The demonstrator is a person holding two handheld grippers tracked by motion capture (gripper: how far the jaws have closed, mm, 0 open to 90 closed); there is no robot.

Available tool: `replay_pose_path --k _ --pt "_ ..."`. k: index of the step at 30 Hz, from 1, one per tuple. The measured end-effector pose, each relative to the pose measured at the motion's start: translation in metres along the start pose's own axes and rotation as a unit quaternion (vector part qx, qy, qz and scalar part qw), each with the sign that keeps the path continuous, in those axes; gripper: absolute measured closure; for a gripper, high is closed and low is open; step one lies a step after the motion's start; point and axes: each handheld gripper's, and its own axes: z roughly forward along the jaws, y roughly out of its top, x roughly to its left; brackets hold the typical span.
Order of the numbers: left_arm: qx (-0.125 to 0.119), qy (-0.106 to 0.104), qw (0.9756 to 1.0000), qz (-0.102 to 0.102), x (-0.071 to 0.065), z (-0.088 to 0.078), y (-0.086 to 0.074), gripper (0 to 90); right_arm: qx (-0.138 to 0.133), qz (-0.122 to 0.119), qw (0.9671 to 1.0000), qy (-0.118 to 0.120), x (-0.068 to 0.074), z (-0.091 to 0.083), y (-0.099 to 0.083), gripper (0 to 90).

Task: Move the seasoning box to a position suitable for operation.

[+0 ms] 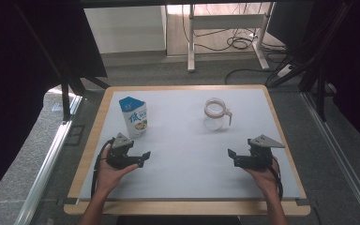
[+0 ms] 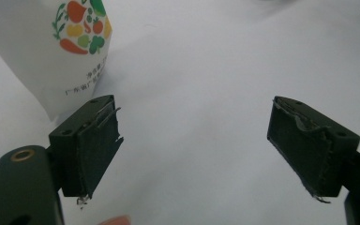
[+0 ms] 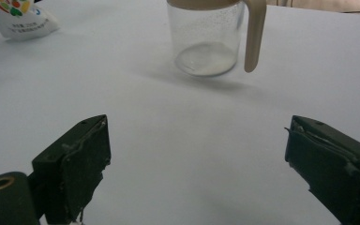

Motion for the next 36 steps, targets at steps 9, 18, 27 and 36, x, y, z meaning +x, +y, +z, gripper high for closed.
replay_pose_path --k 9,18,27,36 --pt "-0.002 0.005 1.0000 -0.003 0.007 -0.008 -0.002 15.5 0.007 -0.008 0.9999 0.000 0.008 0.001 0.000 9.5" --pt "0.004 -0.002 1.0000 0.007 0.004 -0.007 -0.001 16.7 -0.013 0.006 0.9999 0.009 0.017 -0.021 0.001 10.5" --pt "0.002 0.001 0.9999 0.016 0.002 -0.007 0.001 17.5 -0.022 0.004 0.9997 0.012 0.011 -0.019 0.012 10.5" --pt "0.008 -0.001 0.9999 0.009 0.006 -0.006 -0.001 17.7 -0.016 -0.008 0.9998 0.012 0.007 -0.011 0.033 10.4"
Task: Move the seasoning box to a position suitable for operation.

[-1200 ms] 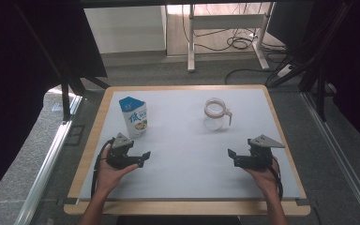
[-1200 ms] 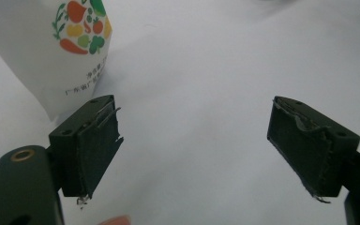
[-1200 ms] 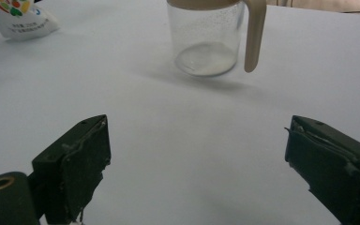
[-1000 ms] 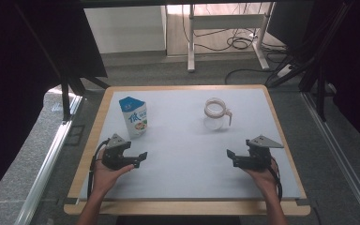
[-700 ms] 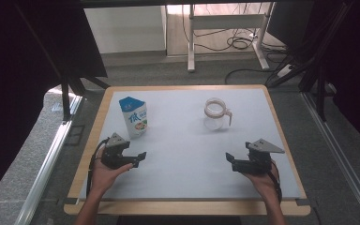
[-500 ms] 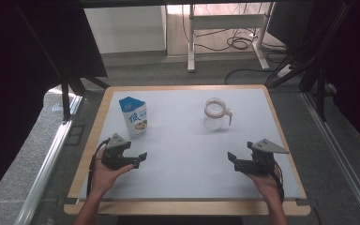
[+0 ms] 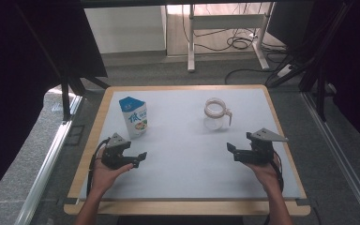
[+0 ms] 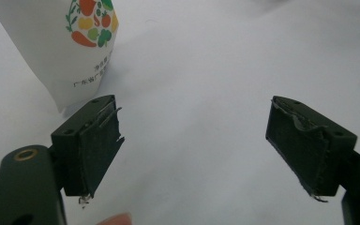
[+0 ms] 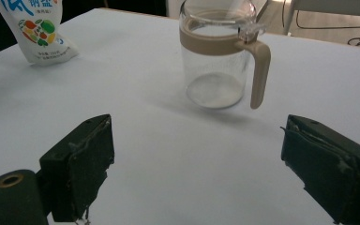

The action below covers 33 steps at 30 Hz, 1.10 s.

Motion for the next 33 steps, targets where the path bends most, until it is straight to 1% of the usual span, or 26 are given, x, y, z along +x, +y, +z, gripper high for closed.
replay_pose_path --k 3,5,6,7,8,9,10,11,12,16,17,18,20,22,26,27,29,30,31,33 --pt "0.001 -0.003 1.0000 0.002 -0.001 0.000 0.000 17.7 0.003 -0.005 1.0000 0.000 0.000 0.001 0.013 10.4" --pt "0.001 -0.005 1.0000 0.005 -0.002 0.000 0.000 17.5 -0.001 -0.011 0.9999 0.001 -0.001 0.002 0.026 10.4" --pt "0.001 -0.005 1.0000 0.005 -0.002 0.000 0.000 17.5 -0.001 -0.011 0.9999 0.001 -0.001 0.002 0.026 10.4" --pt "0.000 -0.005 1.0000 0.005 -0.003 0.000 0.000 17.5 -0.002 -0.014 0.9999 0.001 -0.002 0.002 0.031 10.4" --pt "-0.001 -0.006 1.0000 0.004 -0.003 -0.001 0.000 17.4 -0.007 -0.013 0.9999 0.001 -0.005 0.005 0.041 10.4" --pt "-0.001 -0.006 1.0000 0.004 -0.003 -0.001 0.000 17.4 -0.007 -0.013 0.9999 0.001 -0.005 0.005 0.041 10.4" --pt "-0.001 -0.009 1.0000 0.002 -0.002 -0.001 0.000 17.4 -0.008 -0.011 0.9999 0.004 -0.007 0.008 0.048 10.3" --pt "-0.001 -0.009 1.0000 0.002 -0.002 -0.001 0.000 17.3 -0.008 -0.011 0.9999 0.004 -0.007 0.008 0.048 10.3" --pt "-0.001 -0.009 1.0000 0.002 -0.002 -0.001 0.000 17.3 -0.008 -0.009 0.9999 0.003 -0.010 0.015 0.056 10.3" --pt "0.003 -0.011 0.9999 0.001 -0.002 0.001 -0.001 17.1 -0.002 -0.008 1.0000 0.004 -0.014 0.026 0.069 10.2" --pt "0.003 -0.011 0.9999 0.001 -0.002 0.001 -0.001 17.1 -0.002 -0.008 1.0000 0.004 -0.014 0.026 0.069 10.2" --pt "0.006 -0.011 0.9999 0.003 -0.002 0.002 -0.001 17.0 0.002 -0.008 1.0000 0.005 -0.016 0.034 0.076 10.1" --pt "0.007 -0.012 0.9999 0.003 -0.002 0.002 -0.001 16.9 0.004 -0.010 0.9999 0.004 -0.016 0.037 0.078 10.1" --pt "0.008 -0.014 0.9999 0.002 -0.002 0.003 -0.001 16.7 0.009 -0.013 0.9999 0.001 -0.017 0.047 0.087 9.8" --pt "0.009 -0.013 0.9999 0.004 -0.002 0.003 -0.001 16.5 0.013 -0.013 0.9998 0.004 -0.017 0.055 0.093 9.3" --pt "0.009 -0.014 0.9999 0.004 -0.002 0.003 -0.001 16.5 0.016 -0.010 0.9998 0.004 -0.019 0.062 0.098 9.1" --pt "0.008 -0.014 0.9999 0.003 -0.002 0.003 -0.001 16.4 0.016 -0.010 0.9998 0.005 -0.020 0.064 0.099 9.0" --pt "0.009 -0.014 0.9999 0.003 -0.001 0.003 -0.001 16.4 0.020 -0.008 0.9998 0.003 -0.022 0.071 0.103 8.9" --pt "0.009 -0.014 0.9999 0.001 -0.001 0.003 -0.001 16.4 0.020 -0.008 0.9998 0.003 -0.022 0.071 0.103 8.9" --pt "0.009 -0.014 0.9999 0.001 -0.001 0.002 -0.002 16.4 0.026 -0.005 0.9997 0.003 -0.024 0.079 0.107 8.4"
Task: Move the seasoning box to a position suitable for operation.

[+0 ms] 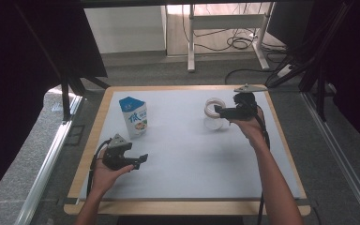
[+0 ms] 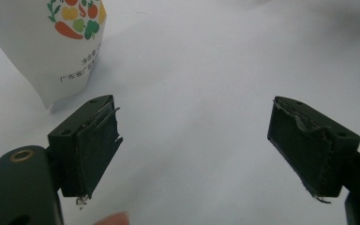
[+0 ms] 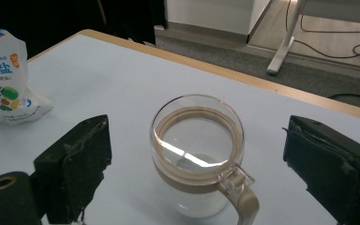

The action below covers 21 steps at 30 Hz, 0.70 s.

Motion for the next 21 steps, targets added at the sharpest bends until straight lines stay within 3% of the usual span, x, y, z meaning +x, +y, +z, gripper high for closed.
replay_pose_path --k 11,21 --pt "0.001 0.000 1.0000 -0.003 0.002 -0.001 0.000 16.6 0.031 0.010 0.9994 0.012 -0.004 0.037 0.000 6.1" --pt "0.001 -0.002 1.0000 -0.002 0.001 -0.001 0.000 16.5 0.039 0.004 0.9992 0.007 -0.003 0.048 0.011 5.4"
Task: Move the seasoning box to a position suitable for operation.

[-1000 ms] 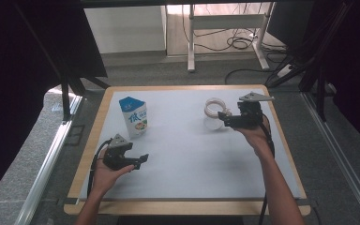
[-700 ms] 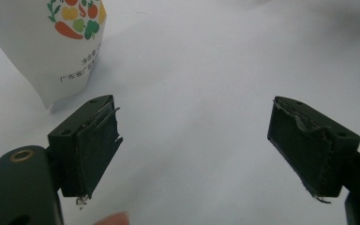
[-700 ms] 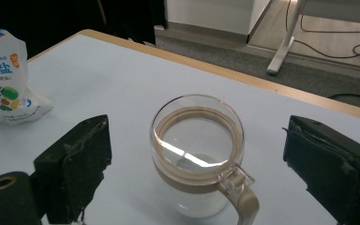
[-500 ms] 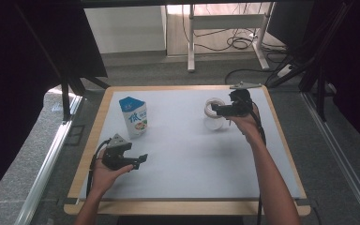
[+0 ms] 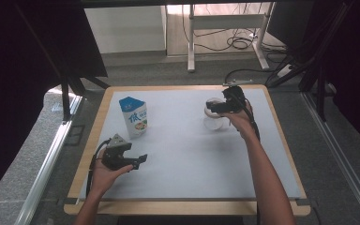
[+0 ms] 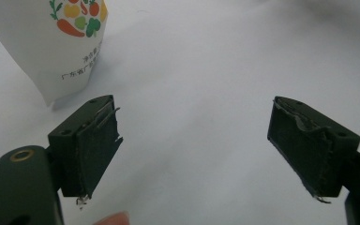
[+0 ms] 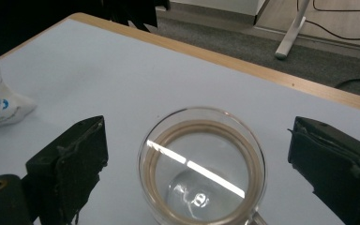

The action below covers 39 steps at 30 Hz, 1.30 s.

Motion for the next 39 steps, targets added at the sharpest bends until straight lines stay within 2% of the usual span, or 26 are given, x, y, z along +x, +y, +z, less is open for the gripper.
replay_pose_path --k 11,33,36,37,39 --pt "0.001 0.000 1.0000 0.002 0.001 0.000 0.000 16.3 0.024 -0.005 0.9997 0.000 0.002 0.024 0.003 5.3" --pt "0.001 0.001 1.0000 0.004 0.001 0.000 -0.001 15.9 0.059 0.009 0.9982 0.005 -0.009 0.048 -0.015 5.4" --pt "0.001 0.001 1.0000 0.004 0.001 0.001 -0.001 15.8 0.067 -0.001 0.9977 0.005 -0.008 0.052 -0.018 5.9" --pt "0.001 0.001 1.0000 0.003 0.001 0.001 -0.001 15.8 0.075 -0.012 0.9971 0.001 -0.006 0.054 -0.019 6.4" --pt "0.002 0.001 1.0000 0.002 0.001 0.002 -0.001 15.8 0.077 -0.014 0.9970 -0.001 -0.006 0.054 -0.019 6.3"
